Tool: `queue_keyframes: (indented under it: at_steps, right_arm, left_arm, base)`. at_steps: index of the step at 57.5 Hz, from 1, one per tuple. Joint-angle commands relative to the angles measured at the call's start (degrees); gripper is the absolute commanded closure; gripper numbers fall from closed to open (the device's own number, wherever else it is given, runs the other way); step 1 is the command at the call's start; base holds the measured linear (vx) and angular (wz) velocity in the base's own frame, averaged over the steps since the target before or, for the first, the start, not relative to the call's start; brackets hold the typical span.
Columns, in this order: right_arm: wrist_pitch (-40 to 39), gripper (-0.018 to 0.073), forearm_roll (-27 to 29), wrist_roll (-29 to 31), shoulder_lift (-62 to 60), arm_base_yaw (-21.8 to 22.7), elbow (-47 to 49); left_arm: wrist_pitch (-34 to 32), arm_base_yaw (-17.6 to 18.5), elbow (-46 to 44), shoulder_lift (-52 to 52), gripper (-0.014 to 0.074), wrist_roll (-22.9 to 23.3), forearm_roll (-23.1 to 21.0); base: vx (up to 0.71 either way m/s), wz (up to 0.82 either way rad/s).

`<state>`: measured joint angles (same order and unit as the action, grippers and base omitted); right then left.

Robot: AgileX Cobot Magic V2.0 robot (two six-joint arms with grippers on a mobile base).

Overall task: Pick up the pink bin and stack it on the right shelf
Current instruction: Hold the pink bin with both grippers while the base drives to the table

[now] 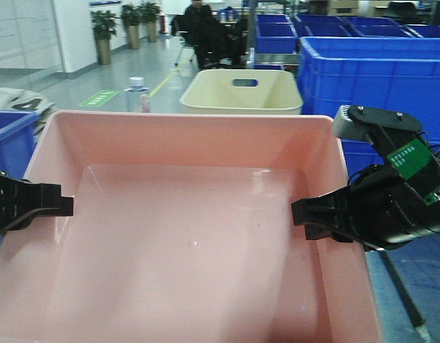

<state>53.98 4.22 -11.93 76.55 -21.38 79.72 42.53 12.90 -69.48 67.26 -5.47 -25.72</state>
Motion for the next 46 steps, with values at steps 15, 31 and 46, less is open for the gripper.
queue_keyframes:
  at_steps: [15, 31, 46]
  right_arm:
    - [-4.18, 0.0568, 0.67, -0.06, -1.40, 0.29, 1.75]
    - [-4.18, 0.0568, 0.67, -0.06, -1.40, 0.29, 1.75]
    - [-4.25, 0.0568, 0.67, -0.06, -1.40, 0.29, 1.75]
  left_arm:
    - [-5.33, 0.89, -2.71, -2.05, 0.0598, 1.10, -7.56]
    - [-5.33, 0.89, -2.71, -2.05, 0.0598, 1.10, -7.56]
    - [-5.33, 0.89, -2.71, -2.05, 0.0598, 1.10, -7.56]
  base:
    - [0.14, -0.18]
    - [0.08, -0.04]
    - [0.02, -0.04]
